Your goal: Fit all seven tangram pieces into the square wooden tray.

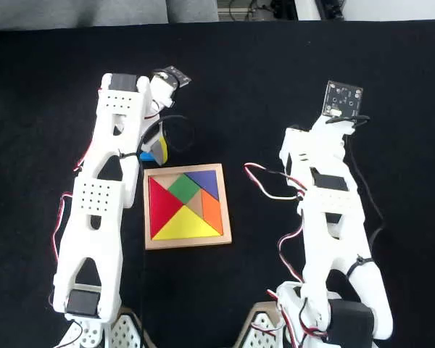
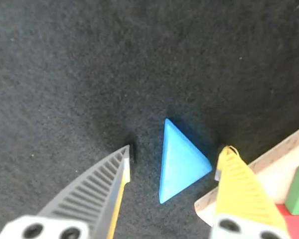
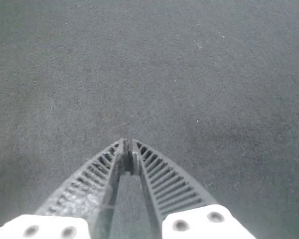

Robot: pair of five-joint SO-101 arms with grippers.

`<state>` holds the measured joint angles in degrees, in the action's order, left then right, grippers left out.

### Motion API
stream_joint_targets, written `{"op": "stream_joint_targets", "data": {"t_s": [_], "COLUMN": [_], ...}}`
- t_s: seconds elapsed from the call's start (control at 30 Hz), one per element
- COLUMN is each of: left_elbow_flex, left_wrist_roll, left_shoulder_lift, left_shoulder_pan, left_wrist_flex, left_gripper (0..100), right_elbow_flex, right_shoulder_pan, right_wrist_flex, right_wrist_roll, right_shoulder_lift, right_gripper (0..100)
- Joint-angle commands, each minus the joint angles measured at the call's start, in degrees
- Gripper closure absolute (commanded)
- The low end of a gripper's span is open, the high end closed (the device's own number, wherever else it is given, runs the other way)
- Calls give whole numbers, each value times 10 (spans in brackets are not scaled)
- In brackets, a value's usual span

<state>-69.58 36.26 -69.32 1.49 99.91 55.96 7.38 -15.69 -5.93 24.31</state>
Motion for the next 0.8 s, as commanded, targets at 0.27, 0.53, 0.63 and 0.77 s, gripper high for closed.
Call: {"op": "stream_joint_targets", "data": {"t_s": [0.27, 0.53, 0.63, 0.77], "left_elbow_flex": [8, 13, 22, 123], "left_wrist_roll": [-11, -11, -11, 7], "left_shoulder_lift": [3, 43, 104, 215], "left_shoulder_pan": [7, 15, 26, 67], "left_wrist_flex": [10, 11, 11, 11], "left_gripper": [859, 863, 863, 863], "right_elbow_flex": [-6, -6, -6, -6], "right_shoulder_pan": [-6, -6, -5, -5], "right_wrist_flex": [9, 10, 11, 11], "right_wrist_roll": [6, 6, 6, 7], "right_shoulder_lift": [0, 0, 1, 0], "right_gripper": [984, 984, 984, 984]}}
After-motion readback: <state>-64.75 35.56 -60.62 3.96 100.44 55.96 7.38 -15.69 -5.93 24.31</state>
